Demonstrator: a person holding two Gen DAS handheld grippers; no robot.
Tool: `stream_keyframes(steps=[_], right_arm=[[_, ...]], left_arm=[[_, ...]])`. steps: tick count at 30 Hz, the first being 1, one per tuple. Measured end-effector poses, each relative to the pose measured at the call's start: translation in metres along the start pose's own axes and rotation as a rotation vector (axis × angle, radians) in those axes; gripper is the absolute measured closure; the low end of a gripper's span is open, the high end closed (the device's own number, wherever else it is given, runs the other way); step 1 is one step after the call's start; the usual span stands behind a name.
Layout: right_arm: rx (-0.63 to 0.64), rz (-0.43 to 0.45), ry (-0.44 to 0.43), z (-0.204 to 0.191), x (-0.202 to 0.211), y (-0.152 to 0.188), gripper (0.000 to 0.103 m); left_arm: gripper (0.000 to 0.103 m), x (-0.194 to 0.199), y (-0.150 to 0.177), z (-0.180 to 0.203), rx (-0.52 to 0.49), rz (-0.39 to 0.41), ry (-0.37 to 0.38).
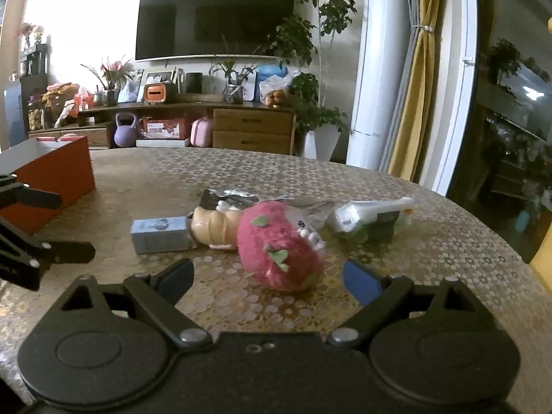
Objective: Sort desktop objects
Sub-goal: 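Grasp the light-blue box with left tool while right tool grasps pink strawberry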
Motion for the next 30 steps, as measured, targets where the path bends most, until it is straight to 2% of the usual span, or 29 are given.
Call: stream_keyframes(steps=[8, 18, 20, 22, 26, 28, 30], right_arm=[[-0.001, -0.019, 0.004, 0.009, -0.036, -0.006, 0.0], [0.0, -0.042, 0.011, 0.011, -0.075, -0.008, 0.0], [0.009, -0.042, 0.019, 0.01, -0.08, -0.007, 0.0], [0.019, -0.039, 0.023, 0.008, -0.082, -0.005, 0.0], [0.011, -0.055, 0.03, 0.008, -0.083, -0.002, 0.0], [0.019, -0.057, 0.038, 0.008, -0.082, 0.001, 0.0], [0.027, -0.054, 0.04, 0.007, -0.083, 0.002, 0.0]], left_arm=[[0.002, -0.047, -0.009, -0.007, -0.015, -0.024, -0.002], [0.003, -0.089, -0.005, -0.016, -0.013, -0.072, 0.061], [0.01, -0.092, -0.004, -0.016, -0.005, -0.071, 0.078], [0.027, -0.095, -0.002, -0.015, 0.005, -0.084, 0.092], [0.042, -0.095, -0.001, -0.016, 0.029, -0.081, 0.129], [0.056, -0.094, -0.002, -0.013, 0.03, -0.08, 0.123], [0.06, -0.092, -0.002, -0.014, 0.042, -0.083, 0.133]])
Point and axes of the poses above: each gripper's, at about its wrist camera, not at the fingertips, and x roughly against the way its jaws point, z to its right, y to its underside, the point moved 2 cm from there along -x, roughly the way its jaws point, and after that the axes turned 7 degrees about -x, right-handed, at the moved point
